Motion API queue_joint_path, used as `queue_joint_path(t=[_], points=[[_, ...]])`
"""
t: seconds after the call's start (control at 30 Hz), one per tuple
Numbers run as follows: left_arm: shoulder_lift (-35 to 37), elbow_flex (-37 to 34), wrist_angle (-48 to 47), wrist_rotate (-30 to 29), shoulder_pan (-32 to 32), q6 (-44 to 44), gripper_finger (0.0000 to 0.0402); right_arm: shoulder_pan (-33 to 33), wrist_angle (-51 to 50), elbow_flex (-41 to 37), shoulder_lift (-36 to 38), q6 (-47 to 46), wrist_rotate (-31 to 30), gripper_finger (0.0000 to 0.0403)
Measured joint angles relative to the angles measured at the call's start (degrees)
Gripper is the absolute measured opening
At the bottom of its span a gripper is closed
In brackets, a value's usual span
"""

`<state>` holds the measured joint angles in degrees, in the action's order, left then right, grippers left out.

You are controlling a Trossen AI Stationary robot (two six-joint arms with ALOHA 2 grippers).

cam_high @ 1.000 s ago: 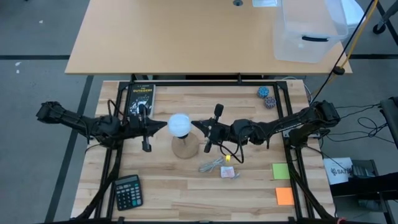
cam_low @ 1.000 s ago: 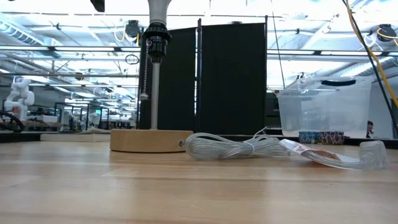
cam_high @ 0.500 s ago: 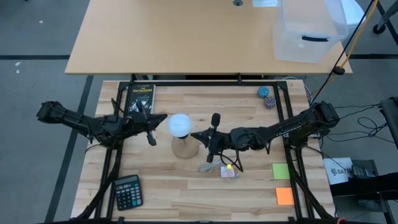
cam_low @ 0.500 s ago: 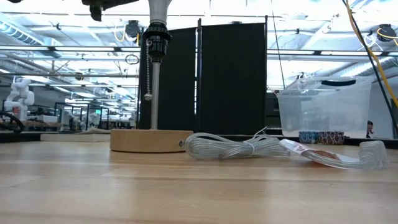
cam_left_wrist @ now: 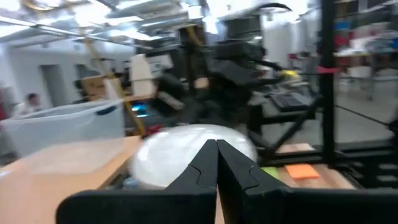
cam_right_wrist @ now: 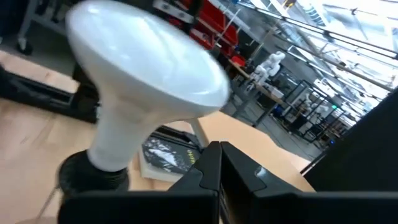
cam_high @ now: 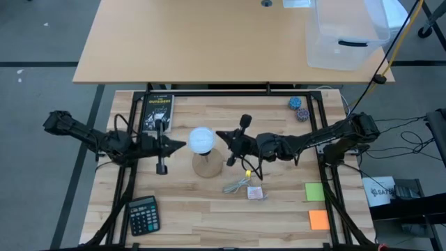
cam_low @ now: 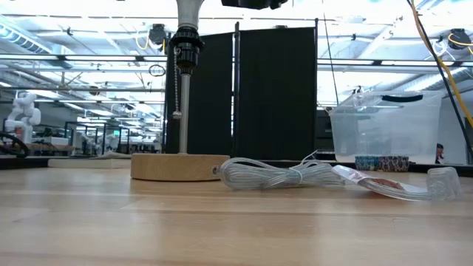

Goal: Screw lightbulb
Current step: Insert the lightbulb into the lamp socket

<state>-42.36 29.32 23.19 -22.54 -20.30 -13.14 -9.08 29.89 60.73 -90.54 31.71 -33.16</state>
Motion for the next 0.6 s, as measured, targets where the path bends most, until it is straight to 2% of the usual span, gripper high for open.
queue_joint_path(t=[0.13,0.33,0.6], points=[[-1.0,0.0,-0.4,1.3,-1.0,-0.5,0.0000,0.9,2.6,0.0,0.0,0.6,0.8,0.0000],[-2.6,0.0,-0.6,0.5,-0.6,0.3,0.0000,1.2,4.8,0.0,0.0,0.7,6.1,0.0000],[-2.6,0.1,-2.2,-1.6,2.6,3.8,0.0000,0.8,4.8,0.0,0.1,0.8,5.8,0.0000]])
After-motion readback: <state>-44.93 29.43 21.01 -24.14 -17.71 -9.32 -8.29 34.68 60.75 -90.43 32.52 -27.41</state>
